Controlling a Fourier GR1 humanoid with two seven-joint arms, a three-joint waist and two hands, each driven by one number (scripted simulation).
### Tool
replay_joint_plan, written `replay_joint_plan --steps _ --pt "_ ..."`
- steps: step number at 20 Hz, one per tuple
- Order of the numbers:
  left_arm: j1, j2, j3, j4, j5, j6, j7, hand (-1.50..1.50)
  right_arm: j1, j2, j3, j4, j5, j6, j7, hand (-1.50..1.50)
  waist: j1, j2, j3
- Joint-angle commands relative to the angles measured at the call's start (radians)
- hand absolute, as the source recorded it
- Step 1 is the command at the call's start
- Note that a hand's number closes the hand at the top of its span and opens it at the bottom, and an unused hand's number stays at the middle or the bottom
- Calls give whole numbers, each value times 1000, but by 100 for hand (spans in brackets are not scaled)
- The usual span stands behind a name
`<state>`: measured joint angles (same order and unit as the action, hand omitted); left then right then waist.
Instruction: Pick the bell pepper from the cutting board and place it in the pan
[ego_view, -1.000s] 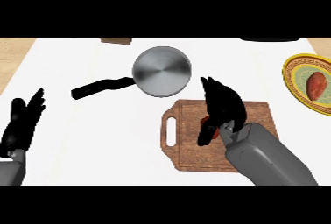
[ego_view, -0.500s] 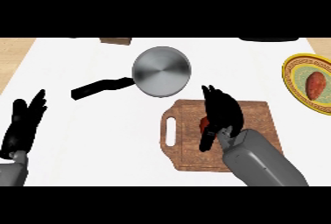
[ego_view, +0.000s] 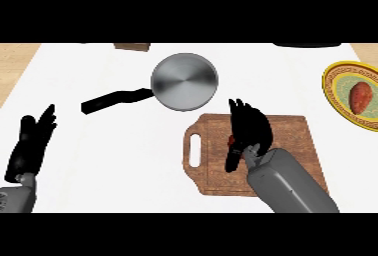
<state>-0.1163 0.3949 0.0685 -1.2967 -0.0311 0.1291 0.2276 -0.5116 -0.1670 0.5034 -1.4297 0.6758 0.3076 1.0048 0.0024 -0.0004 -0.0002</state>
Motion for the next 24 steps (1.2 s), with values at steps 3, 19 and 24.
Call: replay_joint_plan --steps 3,19,24 --pt "25 -27 -8 -88 -31 10 50 0 -22 65 -43 55 47 75 66 -150 3 -1 0" --pt "32 -2 80 -36 -5 -96 -12 0 57 13 -32 179 275 -6 -169 150 6 0 0" --pt "-30 -17 82 -31 -44 -95 56 0 7 72 -99 232 328 -24 -202 150 2 1 0"
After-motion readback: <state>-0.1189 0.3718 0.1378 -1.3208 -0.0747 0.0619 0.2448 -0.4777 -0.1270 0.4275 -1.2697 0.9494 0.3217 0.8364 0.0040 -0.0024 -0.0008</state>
